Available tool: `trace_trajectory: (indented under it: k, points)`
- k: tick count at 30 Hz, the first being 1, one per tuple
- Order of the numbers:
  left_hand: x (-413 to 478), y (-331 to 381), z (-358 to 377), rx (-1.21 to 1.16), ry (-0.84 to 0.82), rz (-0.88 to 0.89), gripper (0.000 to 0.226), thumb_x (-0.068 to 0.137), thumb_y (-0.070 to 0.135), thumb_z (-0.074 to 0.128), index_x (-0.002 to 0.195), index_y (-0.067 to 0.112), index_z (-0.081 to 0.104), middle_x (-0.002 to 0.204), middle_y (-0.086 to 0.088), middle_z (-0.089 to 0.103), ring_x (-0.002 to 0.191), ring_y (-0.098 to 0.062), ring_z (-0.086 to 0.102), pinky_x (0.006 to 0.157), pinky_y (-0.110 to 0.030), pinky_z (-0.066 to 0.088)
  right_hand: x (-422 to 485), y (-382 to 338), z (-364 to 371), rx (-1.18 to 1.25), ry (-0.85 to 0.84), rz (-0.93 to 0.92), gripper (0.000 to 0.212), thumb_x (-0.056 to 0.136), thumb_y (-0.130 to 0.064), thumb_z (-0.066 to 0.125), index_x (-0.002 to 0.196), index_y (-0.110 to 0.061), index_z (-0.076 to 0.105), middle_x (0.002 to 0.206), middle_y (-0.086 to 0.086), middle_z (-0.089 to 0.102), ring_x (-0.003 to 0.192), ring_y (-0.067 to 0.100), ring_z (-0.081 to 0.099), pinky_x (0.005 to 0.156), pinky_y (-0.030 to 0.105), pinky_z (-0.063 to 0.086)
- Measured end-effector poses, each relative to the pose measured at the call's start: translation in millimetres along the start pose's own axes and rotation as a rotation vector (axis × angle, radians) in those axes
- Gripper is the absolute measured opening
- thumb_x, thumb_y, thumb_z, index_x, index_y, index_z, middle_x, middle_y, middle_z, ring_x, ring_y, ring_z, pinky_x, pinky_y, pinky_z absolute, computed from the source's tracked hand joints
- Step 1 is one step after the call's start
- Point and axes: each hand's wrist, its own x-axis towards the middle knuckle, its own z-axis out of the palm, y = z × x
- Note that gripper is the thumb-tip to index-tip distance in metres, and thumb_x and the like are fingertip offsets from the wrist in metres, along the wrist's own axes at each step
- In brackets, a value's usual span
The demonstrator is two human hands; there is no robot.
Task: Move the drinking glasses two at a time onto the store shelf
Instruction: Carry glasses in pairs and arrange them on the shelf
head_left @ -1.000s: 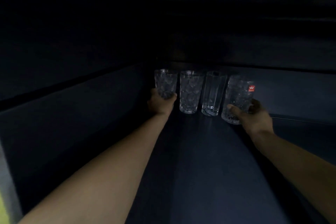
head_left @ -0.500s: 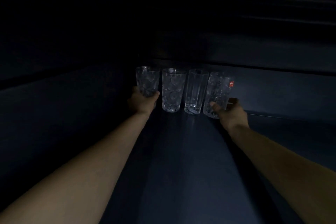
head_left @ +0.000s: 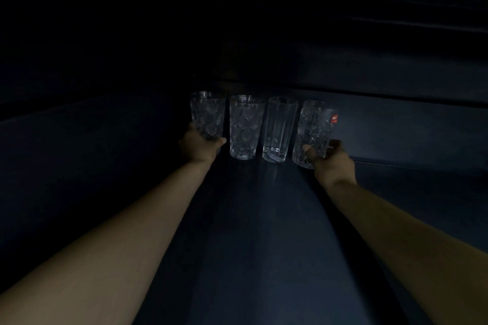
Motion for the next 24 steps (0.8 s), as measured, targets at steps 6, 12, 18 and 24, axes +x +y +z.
trace_trajectory:
  k: [6,12,18,24]
  points:
    - [3.7,-0.8,-0.2,0.018,0.006,0.009,0.071,0.072,0.021,0.086,0.134,0.011,0.052,0.13,-0.01,0.061,0.119,-0.029,0.059,0.093,-0.034,0.047,0.8,-0.2,1.2,-0.06,-0.024,-0.019,0.054,0.094,-0.045,0.061,0.133,-0.011,0.046,0.129,0.011,0.063,0.12,0.032,0.056,0.092,0.032,0.044]
    - [4.6,-1.3,1.5,0.036,0.012,-0.008,0.069,0.073,0.022,0.086,0.132,0.008,0.052,0.132,-0.012,0.06,0.12,-0.031,0.057,0.094,-0.038,0.049,2.4,1.0,2.4,-0.084,-0.017,-0.028,0.055,0.093,-0.046,0.062,0.13,-0.009,0.046,0.129,0.014,0.062,0.122,0.035,0.054,0.098,0.038,0.046]
    - [4.5,-1.4,-0.2,0.08,0.021,-0.001,0.072,0.073,0.024,0.085,0.134,0.007,0.051,0.133,-0.014,0.059,0.121,-0.032,0.057,0.095,-0.04,0.05,0.8,0.7,1.3,-0.08,-0.009,-0.027,0.053,0.093,-0.045,0.062,0.129,-0.01,0.046,0.128,0.012,0.062,0.12,0.033,0.055,0.095,0.036,0.045]
    - [1.7,1.1,0.1,0.049,0.013,-0.009,0.07,0.072,0.023,0.086,0.132,0.008,0.053,0.13,-0.013,0.061,0.118,-0.031,0.059,0.093,-0.04,0.052,0.9,0.2,1.5,-0.084,-0.017,-0.024,0.053,0.094,-0.043,0.061,0.13,-0.007,0.045,0.129,0.016,0.061,0.121,0.035,0.054,0.093,0.034,0.044]
